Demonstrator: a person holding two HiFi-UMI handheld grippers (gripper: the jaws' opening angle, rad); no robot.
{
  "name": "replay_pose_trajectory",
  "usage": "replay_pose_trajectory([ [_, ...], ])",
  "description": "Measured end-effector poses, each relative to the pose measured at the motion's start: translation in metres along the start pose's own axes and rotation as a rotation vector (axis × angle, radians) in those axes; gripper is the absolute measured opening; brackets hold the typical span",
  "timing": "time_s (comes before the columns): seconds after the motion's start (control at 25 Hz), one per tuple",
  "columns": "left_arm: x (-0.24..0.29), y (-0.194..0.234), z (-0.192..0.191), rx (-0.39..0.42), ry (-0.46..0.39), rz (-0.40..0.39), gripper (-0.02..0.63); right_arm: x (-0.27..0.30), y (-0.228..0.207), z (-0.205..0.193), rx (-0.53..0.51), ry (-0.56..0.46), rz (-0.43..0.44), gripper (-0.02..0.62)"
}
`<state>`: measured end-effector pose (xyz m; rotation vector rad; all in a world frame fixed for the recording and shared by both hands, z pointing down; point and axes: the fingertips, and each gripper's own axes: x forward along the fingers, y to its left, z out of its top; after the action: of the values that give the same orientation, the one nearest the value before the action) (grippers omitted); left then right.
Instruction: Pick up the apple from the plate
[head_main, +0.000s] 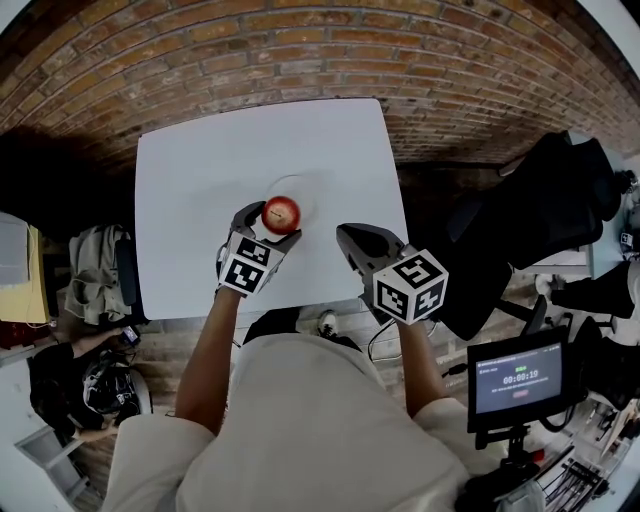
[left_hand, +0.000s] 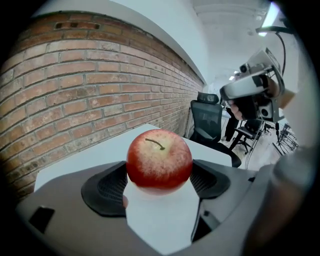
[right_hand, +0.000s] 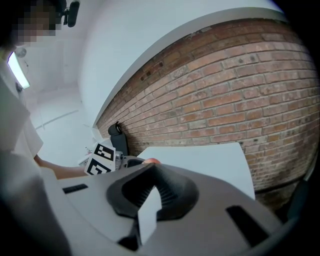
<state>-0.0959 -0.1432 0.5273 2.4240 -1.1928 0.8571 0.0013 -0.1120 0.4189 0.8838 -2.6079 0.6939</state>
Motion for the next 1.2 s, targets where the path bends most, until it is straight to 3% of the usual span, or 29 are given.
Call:
replay_pose_trajectory([
  [0.68,-0.038,0.001,0.044,0.036,-0.109,0.051,0.394,-0.008,0.008,0.027,-0.071,-0.053,0.011,0.003],
  [1.2,-0.087,0.002,0.073,0.061,-0.215,0.151,0.394,-0.005,0.024,0.046,-0.141,-0.059,0.031,0.003],
])
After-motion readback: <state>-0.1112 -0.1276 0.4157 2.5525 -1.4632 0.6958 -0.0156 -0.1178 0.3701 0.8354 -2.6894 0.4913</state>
